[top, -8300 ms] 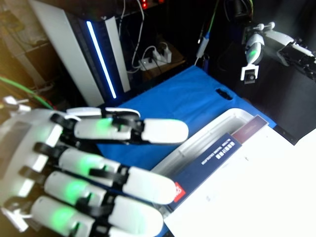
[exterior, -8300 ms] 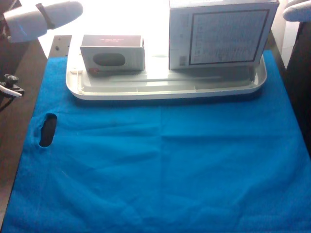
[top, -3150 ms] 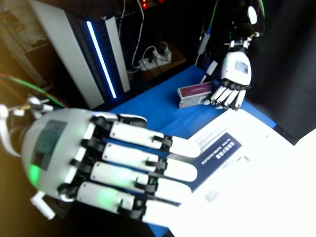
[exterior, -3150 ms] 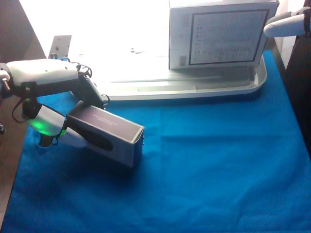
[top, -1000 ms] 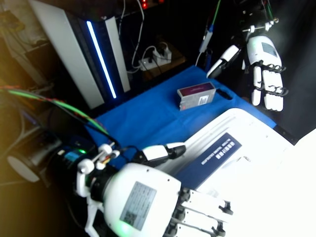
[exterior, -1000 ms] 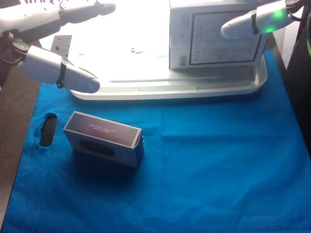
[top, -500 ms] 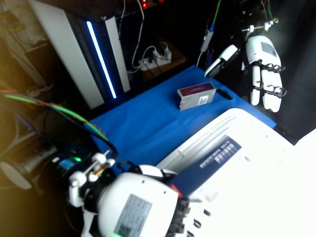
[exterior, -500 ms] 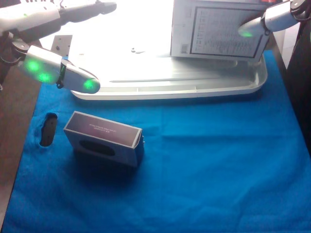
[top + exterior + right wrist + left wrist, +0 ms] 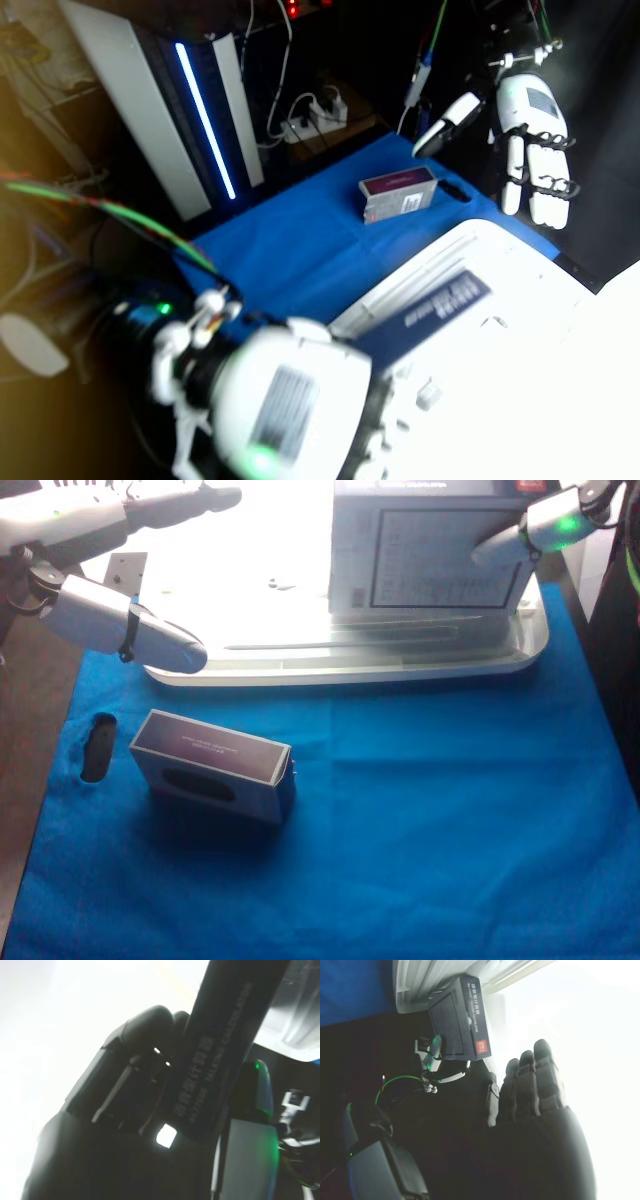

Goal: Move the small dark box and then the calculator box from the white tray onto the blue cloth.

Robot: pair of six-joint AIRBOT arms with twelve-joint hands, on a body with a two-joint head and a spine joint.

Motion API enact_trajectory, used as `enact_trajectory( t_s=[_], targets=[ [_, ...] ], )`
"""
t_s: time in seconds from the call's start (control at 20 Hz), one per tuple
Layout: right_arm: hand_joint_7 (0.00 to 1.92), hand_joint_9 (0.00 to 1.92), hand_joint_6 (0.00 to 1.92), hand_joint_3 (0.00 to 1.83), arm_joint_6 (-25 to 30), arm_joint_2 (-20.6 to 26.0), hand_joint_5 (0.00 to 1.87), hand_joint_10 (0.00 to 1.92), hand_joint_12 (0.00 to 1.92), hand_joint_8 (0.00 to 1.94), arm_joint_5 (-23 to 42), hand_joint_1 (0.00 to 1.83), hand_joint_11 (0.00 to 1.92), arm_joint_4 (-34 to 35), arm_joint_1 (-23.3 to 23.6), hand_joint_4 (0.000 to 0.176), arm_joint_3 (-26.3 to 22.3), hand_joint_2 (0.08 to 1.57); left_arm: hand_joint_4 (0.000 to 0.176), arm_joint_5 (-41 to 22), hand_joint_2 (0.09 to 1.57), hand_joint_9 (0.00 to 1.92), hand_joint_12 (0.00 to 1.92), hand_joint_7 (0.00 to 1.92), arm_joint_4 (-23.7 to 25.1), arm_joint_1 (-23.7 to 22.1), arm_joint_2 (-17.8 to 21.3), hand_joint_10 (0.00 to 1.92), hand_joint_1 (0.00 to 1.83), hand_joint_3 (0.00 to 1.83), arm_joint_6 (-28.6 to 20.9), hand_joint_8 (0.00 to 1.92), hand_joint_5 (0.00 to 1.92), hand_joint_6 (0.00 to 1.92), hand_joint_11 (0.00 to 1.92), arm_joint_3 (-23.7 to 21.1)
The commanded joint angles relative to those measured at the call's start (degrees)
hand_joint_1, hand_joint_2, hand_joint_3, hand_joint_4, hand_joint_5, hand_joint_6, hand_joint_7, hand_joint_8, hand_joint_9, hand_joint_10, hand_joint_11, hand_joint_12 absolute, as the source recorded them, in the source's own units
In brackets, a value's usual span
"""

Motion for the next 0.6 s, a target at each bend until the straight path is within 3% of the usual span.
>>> enact_trajectory(
  t_s=[0.0, 0.1, 0.2, 0.25, 0.3, 0.5, 0.55],
  targets=[
    [1.45, 1.34, 0.95, 0.0, 0.55, 1.04, 0.99, 0.57, 1.25, 0.05, 6.43, 1.16, 1.1, 0.95, 2.48, 0.0, -0.48, 1.11, 0.137, -2.95, 0.74, 0.0, 0.01, 0.0, -4.05, -0.44, -0.22, 0.0, 0.53, 0.0, 1.06, 0.0, 0.0, 0.0, 0.0, 0.82],
    [1.44, 1.33, 0.98, 0.0, 0.56, 2.72, 0.97, 0.62, 1.29, 0.03, 6.45, 1.16, 1.1, -2.02, 5.24, 0.0, -3.15, 1.12, 0.155, -2.34, 0.73, 0.0, 0.0, 0.0, -7.56, 0.19, -0.34, 0.0, 0.55, 0.0, 2.98, 0.0, 0.0, 0.0, 0.0, 1.8],
    [1.45, 1.27, 1.05, 0.0, 0.56, 4.04, 0.93, 0.82, 1.37, 0.02, 6.57, 1.15, 1.1, -4.65, 7.16, 0.0, -5.34, 1.14, 0.156, -2.18, 0.76, 0.0, 0.0, 0.0, -11.38, 1.33, -0.33, 0.0, 0.58, 0.01, 4.78, 0.0, 0.0, 0.0, 0.0, 2.6],
    [1.45, 1.29, 1.06, 0.0, 0.56, 4.68, 0.92, 0.86, 1.36, 0.02, 7.34, 1.15, 1.13, -5.6, 7.69, 0.0, -6.45, 1.14, 0.125, -2.43, 0.75, 0.0, 0.0, 0.0, -13.5, 2.27, -0.33, 0.0, 0.54, 0.01, 5.37, 0.0, 0.0, 0.0, 0.0, 3.07],
    [1.47, 1.32, 1.03, 0.0, 0.56, 5.38, 0.94, 0.88, 1.36, 0.03, 8.03, 1.15, 1.16, -5.96, 7.88, 0.0, -7.53, 1.14, 0.109, -2.71, 0.76, 0.0, 0.0, 0.0, -15.15, 3.12, -0.33, 0.0, 0.54, 0.01, 5.86, 0.0, 0.0, 0.0, 0.0, 3.35],
    [1.49, 1.33, 1.06, 0.0, 0.55, 8.37, 0.92, 0.94, 1.42, 0.03, 9.29, 1.15, 1.21, -8.09, 8.14, 0.0, -12.38, 1.15, 0.101, -2.8, 0.78, 0.0, 0.0, 0.0, -18.28, 4.88, -0.06, 0.0, 0.56, 0.02, 6.52, 0.0, 0.0, 0.0, 0.0, 3.81],
    [1.49, 1.29, 1.06, 0.0, 0.55, 8.43, 0.92, 0.94, 1.46, 0.03, 9.31, 1.15, 1.18, -8.51, 8.14, 0.0, -12.99, 1.15, 0.114, -2.8, 0.78, 0.0, 0.0, 0.0, -18.81, 5.12, 0.07, 0.0, 0.58, 0.01, 6.65, 0.0, 0.0, 0.0, 0.0, 3.81]
  ],
)
